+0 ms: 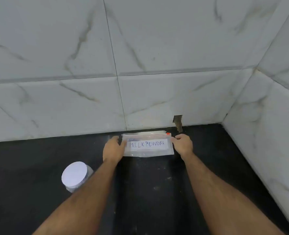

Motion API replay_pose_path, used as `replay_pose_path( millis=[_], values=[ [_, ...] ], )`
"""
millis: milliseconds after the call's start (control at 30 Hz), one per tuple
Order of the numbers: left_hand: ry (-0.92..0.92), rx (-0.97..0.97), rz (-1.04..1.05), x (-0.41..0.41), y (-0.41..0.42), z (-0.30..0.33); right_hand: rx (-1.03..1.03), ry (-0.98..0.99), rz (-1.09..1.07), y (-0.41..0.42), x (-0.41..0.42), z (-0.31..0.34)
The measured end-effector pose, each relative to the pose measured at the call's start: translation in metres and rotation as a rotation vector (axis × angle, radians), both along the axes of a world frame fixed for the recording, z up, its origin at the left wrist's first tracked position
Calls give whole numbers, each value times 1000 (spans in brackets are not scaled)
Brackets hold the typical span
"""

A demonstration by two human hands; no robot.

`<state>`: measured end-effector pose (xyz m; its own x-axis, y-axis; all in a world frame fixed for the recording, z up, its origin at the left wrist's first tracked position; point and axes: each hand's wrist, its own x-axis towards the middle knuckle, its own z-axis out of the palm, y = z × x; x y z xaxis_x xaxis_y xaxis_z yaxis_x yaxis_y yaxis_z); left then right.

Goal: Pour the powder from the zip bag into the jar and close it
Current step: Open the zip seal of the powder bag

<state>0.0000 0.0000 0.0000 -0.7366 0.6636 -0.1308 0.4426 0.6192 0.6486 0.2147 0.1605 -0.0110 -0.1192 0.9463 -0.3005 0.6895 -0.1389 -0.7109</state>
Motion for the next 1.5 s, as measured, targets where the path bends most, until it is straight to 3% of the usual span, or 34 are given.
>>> replay_pose_path(
  millis=[267,433,533,867,1033,1400,1500],
  values=[
    [-175,-73,183,-8,20,-14,-220,106,-103,15,-16,1],
    [-522,68,319,-16,23,-17,-306,322,-186,17,-14,14],
    [-613,151,326,-17,20,-8,-274,390,-171,14,-11,32],
    [-571,349,213,-5,-7,61,-25,499,-19,-18,4,118],
    [-547,452,161,2,-36,88,-52,538,28,-43,23,146],
    [-520,308,144,31,-99,53,-248,562,45,-104,57,106],
    [-258,195,117,38,-101,61,-213,565,62,-110,60,108]
  ],
)
